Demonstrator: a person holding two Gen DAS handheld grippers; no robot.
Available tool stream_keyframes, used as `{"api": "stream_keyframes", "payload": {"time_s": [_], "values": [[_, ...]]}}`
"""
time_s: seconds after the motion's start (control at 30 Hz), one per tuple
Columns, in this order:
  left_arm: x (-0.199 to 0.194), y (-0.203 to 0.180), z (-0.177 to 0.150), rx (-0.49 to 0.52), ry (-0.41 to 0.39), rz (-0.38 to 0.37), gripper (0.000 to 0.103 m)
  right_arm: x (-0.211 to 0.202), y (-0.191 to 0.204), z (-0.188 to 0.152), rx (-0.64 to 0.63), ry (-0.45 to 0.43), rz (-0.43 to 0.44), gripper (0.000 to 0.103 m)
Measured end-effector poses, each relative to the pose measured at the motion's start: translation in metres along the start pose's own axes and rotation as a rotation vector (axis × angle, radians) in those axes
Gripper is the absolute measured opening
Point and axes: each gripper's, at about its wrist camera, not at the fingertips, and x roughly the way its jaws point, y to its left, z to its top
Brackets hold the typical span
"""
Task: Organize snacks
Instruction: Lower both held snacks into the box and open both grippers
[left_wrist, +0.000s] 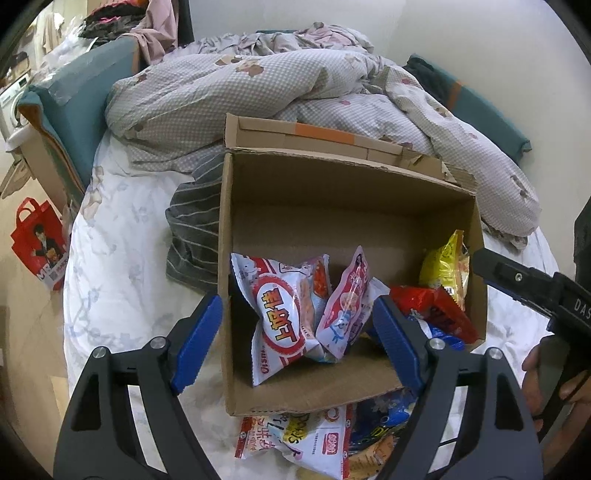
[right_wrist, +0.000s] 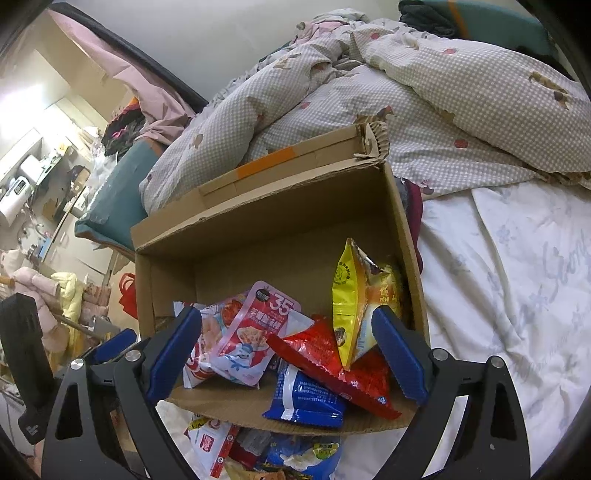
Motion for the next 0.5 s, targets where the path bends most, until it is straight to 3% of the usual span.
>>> {"api": "stream_keyframes", "payload": {"time_s": [0.5], "values": [[-0.025,0.004,-0.006,0.003,-0.045,-0.010,0.081,-0.010,0.005,-0.011,0.006,0.012,0.011,0.096]]}}
